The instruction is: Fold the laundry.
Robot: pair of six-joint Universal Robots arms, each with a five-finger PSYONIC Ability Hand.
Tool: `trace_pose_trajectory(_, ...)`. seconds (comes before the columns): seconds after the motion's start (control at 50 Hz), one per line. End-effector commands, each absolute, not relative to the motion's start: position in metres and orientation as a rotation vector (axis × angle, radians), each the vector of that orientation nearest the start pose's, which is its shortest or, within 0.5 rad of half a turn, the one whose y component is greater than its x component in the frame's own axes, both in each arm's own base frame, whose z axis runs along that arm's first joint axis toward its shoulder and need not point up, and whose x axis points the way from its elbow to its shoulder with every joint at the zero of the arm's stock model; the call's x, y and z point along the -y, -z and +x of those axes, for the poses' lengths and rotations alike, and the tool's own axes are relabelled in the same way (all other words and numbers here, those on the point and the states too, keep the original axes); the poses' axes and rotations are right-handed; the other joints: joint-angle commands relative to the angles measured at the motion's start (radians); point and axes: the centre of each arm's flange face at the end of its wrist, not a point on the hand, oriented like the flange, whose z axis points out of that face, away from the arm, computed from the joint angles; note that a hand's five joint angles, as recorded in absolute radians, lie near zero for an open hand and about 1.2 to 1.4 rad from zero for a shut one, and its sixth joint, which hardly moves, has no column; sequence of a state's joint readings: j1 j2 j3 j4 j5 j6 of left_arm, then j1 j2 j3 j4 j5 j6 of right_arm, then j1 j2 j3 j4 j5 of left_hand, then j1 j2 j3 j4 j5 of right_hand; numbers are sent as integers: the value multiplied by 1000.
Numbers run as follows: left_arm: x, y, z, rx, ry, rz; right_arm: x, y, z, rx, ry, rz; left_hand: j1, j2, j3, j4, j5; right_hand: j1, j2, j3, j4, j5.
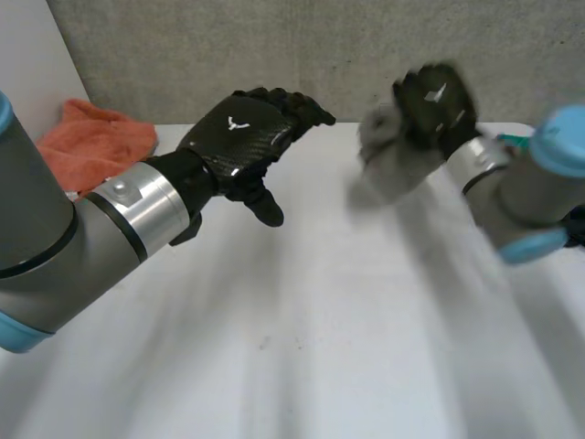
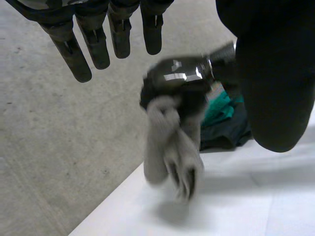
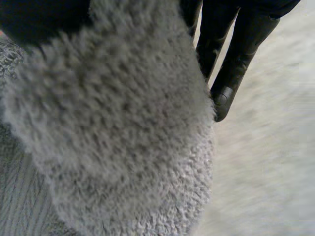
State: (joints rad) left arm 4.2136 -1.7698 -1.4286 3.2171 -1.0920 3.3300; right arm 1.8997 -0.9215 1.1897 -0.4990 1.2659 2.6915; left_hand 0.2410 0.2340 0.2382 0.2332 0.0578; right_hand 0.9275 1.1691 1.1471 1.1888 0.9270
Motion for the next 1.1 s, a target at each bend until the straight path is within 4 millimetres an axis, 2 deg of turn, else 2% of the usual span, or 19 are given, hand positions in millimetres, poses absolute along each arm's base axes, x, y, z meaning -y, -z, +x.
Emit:
trace_pose_trajectory(0.02, 223, -297, -313, 1584, -1771, -1006, 451, -305, 231, -1417, 2705, -930, 14, 21, 16, 21, 22, 469, 227, 249, 207, 295)
trace_pose_trajectory(0.06, 223, -297, -313, 1584, -1771, -1006, 465, -315, 209, -1412, 2759, -886, 14, 21, 16, 21, 22, 469, 227, 249, 207, 295)
trace_pose_trajectory(0.08, 223, -297, -313, 1584, -1771, -1006, 477, -320, 188, -1413, 2789, -849, 14, 21, 16, 21, 22, 469, 227, 249, 207, 295)
trace_pose_trajectory(0.1, 222, -297, -313, 1583, -1770, -1007, 482, -321, 180, -1414, 2794, -839, 14, 21, 16, 21, 22, 469, 227, 249, 207, 295)
trace_pose_trajectory(0.14, 222, -297, -313, 1583, -1770, -1007, 495, -318, 159, -1421, 2785, -819, 14, 21, 16, 21, 22, 469, 227, 249, 207, 295)
trace_pose_trajectory(0.2, 221, -298, -314, 1579, -1769, -1009, 506, -306, 139, -1438, 2765, -833, 14, 21, 16, 21, 22, 469, 227, 249, 207, 295)
trace_pose_trajectory(0.22, 221, -298, -314, 1579, -1769, -1009, 515, -293, 123, -1465, 2751, -838, 17, 23, 19, 24, 25, 469, 227, 249, 207, 295)
trace_pose_trajectory(0.28, 220, -297, -315, 1578, -1766, -1011, 524, -272, 102, -1505, 2738, -855, 17, 24, 19, 24, 25, 469, 227, 249, 207, 295)
trace_pose_trajectory(0.3, 220, -297, -315, 1578, -1766, -1011, 527, -255, 92, -1534, 2715, -863, 17, 24, 19, 24, 25, 469, 227, 249, 207, 295)
trace_pose_trajectory(0.36, 220, -297, -315, 1578, -1767, -1013, 531, -227, 77, -1573, 2661, -873, 17, 24, 19, 24, 25, 469, 227, 249, 207, 295)
trace_pose_trajectory(0.38, 220, -297, -315, 1579, -1765, -1013, 532, -208, 65, -1604, 2622, -868, 17, 24, 19, 24, 25, 469, 227, 249, 207, 295)
trace_pose_trajectory(0.44, 221, -296, -315, 1581, -1764, -1013, 530, -182, 49, -1658, 2553, -848, 17, 24, 19, 24, 25, 469, 227, 249, 207, 295)
trace_pose_trajectory(0.46, 221, -296, -315, 1582, -1763, -1013, 526, -168, 40, -1691, 2516, -836, 17, 24, 19, 24, 25, 469, 227, 249, 207, 295)
trace_pose_trajectory(0.56, 221, -295, -315, 1584, -1761, -1013, 514, -145, 15, -1772, 2467, -799, 17, 24, 19, 24, 25, 469, 227, 249, 207, 295)
trace_pose_trajectory(0.7, 220, -296, -315, 1582, -1763, -1013, 504, -149, 0, -1791, 2469, -793, 19, 26, 22, 27, 28, 469, 227, 249, 207, 295)
trace_pose_trajectory(0.88, 219, -297, -315, 1580, -1762, -1012, 495, -160, 7, -1767, 2439, -825, 17, 24, 19, 24, 25, 469, 227, 249, 207, 295)
trace_pose_trajectory(0.96, 219, -296, -315, 1582, -1758, -1010, 491, -160, 8, -1815, 2407, -772, 17, 24, 19, 24, 25, -708, -949, -927, -969, -882)
trace_pose_trajectory(1.02, 217, -296, -316, 1581, -1748, -1009, 478, -161, 6, -1927, 2327, -670, 17, 24, 19, 24, 25, -753, -995, -973, -1014, -927)
trace_pose_trajectory(1.1, 211, -295, -319, 1573, -1729, -1013, 453, -186, -6, -2077, 2271, -534, 17, 24, 19, 24, 25, -753, -995, -973, -1014, -927)
